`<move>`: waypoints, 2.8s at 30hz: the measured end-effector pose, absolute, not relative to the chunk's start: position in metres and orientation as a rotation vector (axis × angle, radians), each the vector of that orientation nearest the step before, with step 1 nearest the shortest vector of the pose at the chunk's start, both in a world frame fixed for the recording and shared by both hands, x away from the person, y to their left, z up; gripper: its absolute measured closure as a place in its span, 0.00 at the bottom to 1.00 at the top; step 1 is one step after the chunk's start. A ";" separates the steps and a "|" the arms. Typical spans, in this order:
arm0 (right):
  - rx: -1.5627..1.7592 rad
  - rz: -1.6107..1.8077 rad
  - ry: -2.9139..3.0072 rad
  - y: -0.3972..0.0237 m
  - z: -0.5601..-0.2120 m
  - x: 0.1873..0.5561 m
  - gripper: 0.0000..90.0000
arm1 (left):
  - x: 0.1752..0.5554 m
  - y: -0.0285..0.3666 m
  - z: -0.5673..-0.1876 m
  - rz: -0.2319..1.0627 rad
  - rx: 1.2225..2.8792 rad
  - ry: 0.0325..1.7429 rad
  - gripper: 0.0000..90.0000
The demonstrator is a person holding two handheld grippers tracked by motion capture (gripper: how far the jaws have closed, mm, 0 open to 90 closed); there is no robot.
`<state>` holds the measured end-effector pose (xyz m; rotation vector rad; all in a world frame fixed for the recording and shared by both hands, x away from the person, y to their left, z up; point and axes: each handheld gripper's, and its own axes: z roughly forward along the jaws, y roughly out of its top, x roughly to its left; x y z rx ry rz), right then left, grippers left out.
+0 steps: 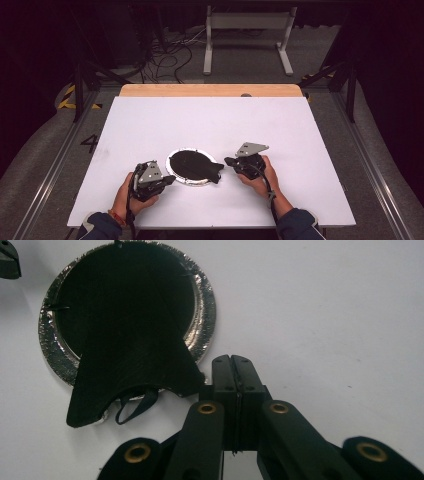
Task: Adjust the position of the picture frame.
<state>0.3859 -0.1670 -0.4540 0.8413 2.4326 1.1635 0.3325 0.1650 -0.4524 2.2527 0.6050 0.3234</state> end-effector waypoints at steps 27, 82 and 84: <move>0.771 1.069 2.522 -0.163 -0.459 0.376 1.00 | 0.352 0.153 -0.464 0.296 2.288 0.658 1.00; 0.800 1.023 2.551 -0.188 -0.455 0.334 1.00 | 0.391 0.087 -0.460 0.257 2.335 0.519 1.00; 0.803 1.032 2.548 -0.189 -0.456 0.334 1.00 | 0.392 0.085 -0.460 0.264 2.331 0.517 1.00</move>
